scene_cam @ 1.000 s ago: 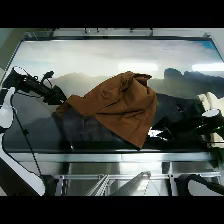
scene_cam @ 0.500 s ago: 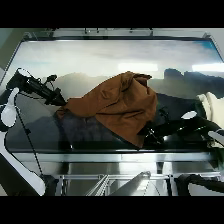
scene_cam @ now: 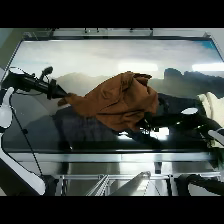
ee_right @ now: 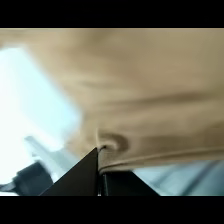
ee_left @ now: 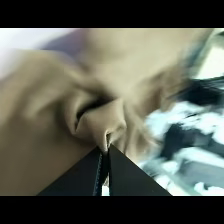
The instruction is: Fold the shirts.
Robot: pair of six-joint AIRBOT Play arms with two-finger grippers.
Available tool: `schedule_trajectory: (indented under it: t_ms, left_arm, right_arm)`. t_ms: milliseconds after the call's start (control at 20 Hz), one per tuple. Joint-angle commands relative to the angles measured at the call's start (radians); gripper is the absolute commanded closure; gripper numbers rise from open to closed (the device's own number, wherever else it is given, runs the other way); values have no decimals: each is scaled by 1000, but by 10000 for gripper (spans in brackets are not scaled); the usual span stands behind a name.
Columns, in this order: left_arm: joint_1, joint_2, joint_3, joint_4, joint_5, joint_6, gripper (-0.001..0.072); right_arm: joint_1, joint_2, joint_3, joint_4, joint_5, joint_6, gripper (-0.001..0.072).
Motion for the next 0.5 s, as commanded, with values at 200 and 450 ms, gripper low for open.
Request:
schedule_trajectory:
  t_ms: [200, 450]
  left_arm:
    - [73, 401, 0, -908, -40, 85, 677]
    - [175, 795, 2, -1262, 74, 90, 677]
  right_arm:
    - [-450, 474, 373, 99, 256, -25, 696]
    - [-805, 602, 788, 351, 356, -70, 697]
